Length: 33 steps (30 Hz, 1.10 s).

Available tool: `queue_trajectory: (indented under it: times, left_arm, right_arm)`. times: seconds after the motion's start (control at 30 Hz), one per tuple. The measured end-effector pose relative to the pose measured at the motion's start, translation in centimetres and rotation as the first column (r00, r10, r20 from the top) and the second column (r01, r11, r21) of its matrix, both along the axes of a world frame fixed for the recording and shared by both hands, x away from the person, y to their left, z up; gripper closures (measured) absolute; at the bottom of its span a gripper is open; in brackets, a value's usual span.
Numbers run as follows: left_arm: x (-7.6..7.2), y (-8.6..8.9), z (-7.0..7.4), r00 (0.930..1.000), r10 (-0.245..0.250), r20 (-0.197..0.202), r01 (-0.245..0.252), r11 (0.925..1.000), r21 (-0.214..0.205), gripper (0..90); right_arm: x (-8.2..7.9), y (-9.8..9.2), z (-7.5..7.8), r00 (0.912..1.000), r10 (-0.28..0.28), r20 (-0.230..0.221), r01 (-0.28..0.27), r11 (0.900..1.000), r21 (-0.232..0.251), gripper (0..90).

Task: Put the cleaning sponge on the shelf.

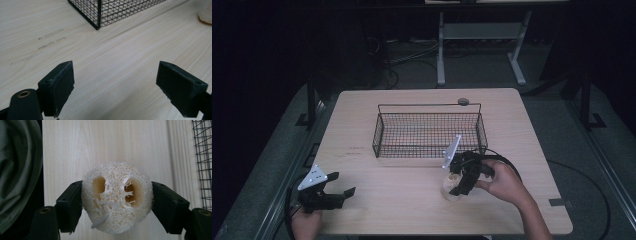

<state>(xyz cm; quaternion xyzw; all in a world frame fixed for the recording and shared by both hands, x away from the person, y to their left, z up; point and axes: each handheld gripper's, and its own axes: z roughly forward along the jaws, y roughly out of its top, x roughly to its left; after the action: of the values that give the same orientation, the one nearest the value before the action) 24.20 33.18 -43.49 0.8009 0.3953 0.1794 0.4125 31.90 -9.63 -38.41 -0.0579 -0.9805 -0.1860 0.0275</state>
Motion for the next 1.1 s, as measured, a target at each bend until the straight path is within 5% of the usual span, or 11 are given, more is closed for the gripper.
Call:
queue_trajectory:
  times: [0.6, 1.1]
  left_arm:
    - [0.0, 0.2, 0.1, 1.0, 0.002, 0.007, -0.002, 1.0, -0.002, 13.7]
    - [0.0, 0.1, 0.1, 1.0, 0.0, 0.009, 0.0, 1.0, -0.002, 13.7]
  right_arm:
    - [1.0, 1.5, 3.5, 0.9979, 0.039, 0.051, -0.04, 0.9992, 0.007, 29.3]
    - [3.2, 2.0, 5.5, 0.9985, 0.034, 0.043, -0.035, 0.9993, 0.017, 29.3]
